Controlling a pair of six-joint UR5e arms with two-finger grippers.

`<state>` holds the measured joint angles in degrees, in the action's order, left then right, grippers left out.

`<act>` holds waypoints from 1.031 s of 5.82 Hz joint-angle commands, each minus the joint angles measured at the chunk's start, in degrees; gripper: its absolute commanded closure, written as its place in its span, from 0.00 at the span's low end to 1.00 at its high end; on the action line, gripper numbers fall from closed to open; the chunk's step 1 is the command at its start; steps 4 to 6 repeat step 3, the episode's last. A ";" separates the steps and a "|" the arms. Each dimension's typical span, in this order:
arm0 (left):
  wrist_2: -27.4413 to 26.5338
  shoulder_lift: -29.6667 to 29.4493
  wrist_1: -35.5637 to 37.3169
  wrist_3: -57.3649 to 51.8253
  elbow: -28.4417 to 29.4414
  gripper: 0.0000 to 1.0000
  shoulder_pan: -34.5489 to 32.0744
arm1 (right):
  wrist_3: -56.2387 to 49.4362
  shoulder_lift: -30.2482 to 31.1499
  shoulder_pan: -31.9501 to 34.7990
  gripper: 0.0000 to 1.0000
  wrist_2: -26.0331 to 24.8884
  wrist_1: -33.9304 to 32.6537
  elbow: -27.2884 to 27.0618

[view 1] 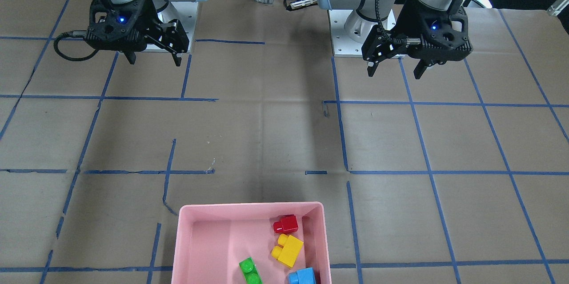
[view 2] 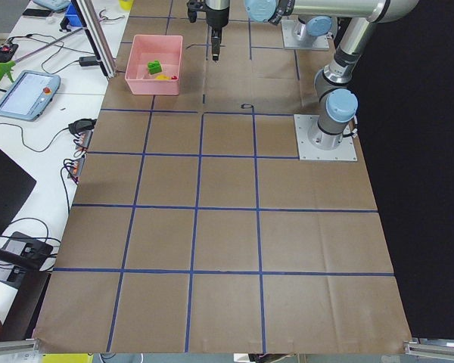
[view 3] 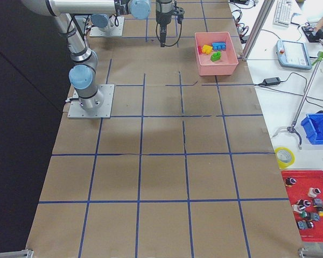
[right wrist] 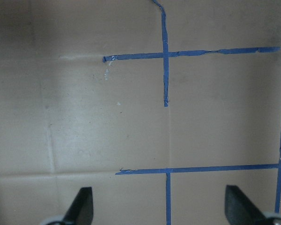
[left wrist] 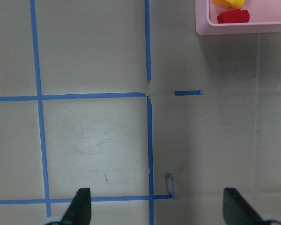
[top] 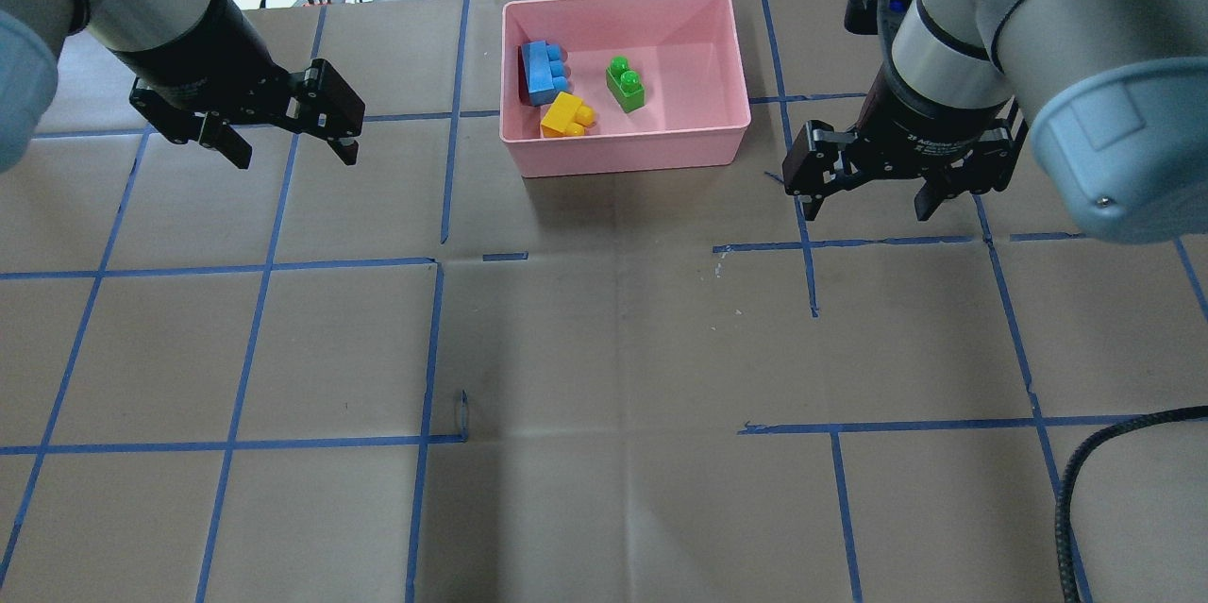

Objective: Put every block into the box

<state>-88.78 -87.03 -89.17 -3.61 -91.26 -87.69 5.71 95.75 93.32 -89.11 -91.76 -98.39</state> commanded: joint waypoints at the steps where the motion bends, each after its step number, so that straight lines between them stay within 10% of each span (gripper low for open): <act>1: 0.01 0.63 -0.03 0.18 -0.93 0.00 -0.02 | 0.00 -0.30 -0.07 0.00 -0.10 0.18 0.04; 6: 0.01 0.72 -0.12 -0.26 -1.02 0.00 -0.02 | 0.18 -0.30 -0.07 0.00 -0.01 0.26 -0.04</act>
